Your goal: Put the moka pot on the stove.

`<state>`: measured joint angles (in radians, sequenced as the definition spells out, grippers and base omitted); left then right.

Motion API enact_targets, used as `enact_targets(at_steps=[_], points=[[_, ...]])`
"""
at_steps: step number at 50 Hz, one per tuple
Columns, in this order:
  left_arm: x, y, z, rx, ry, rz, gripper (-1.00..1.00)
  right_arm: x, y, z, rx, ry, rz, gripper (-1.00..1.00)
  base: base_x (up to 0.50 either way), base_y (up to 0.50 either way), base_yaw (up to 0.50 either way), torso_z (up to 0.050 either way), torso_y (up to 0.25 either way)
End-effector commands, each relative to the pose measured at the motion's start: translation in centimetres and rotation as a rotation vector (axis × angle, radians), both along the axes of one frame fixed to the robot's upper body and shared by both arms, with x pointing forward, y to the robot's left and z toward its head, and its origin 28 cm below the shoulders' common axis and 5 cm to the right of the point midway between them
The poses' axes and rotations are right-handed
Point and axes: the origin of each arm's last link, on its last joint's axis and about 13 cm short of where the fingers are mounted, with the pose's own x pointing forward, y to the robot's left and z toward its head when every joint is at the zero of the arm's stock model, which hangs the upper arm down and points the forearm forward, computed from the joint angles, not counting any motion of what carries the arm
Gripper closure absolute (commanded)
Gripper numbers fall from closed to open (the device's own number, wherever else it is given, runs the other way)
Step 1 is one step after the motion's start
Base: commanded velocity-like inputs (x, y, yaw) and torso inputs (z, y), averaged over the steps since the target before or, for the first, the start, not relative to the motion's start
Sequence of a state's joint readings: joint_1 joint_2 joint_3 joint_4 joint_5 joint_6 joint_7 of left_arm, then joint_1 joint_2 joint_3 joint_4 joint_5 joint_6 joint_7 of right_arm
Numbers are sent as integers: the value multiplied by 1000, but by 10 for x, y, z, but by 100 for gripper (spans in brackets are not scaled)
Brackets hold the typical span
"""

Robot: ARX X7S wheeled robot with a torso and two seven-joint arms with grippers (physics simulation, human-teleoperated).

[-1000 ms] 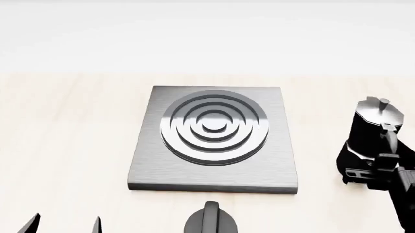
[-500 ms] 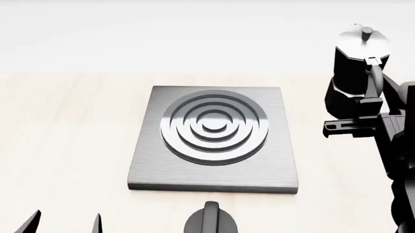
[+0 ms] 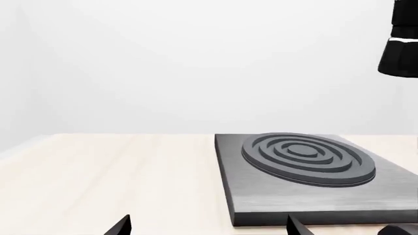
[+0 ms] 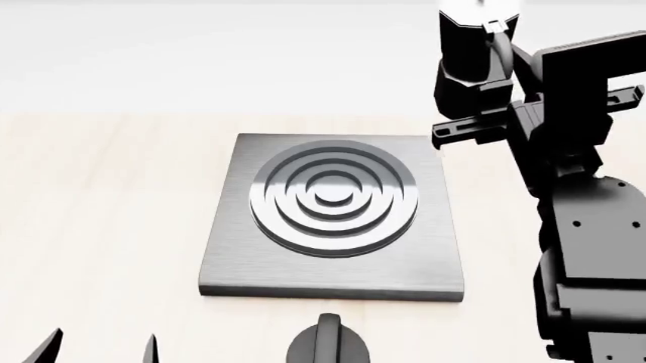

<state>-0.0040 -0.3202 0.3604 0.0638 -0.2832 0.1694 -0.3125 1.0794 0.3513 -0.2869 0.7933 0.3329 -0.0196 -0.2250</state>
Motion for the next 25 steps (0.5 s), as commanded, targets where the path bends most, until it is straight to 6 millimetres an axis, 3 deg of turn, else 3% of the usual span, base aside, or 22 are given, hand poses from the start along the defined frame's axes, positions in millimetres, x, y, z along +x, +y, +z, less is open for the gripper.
enact_targets(at_steps=[1, 25], points=[[-2, 0, 0, 2, -1, 0, -100, 22, 20, 21, 3, -56, 69, 100, 0, 0, 0, 0, 10], [-10, 2, 1, -2, -6, 4, -100, 35, 60, 27, 2, -9, 167, 100, 0, 0, 0, 0, 1]])
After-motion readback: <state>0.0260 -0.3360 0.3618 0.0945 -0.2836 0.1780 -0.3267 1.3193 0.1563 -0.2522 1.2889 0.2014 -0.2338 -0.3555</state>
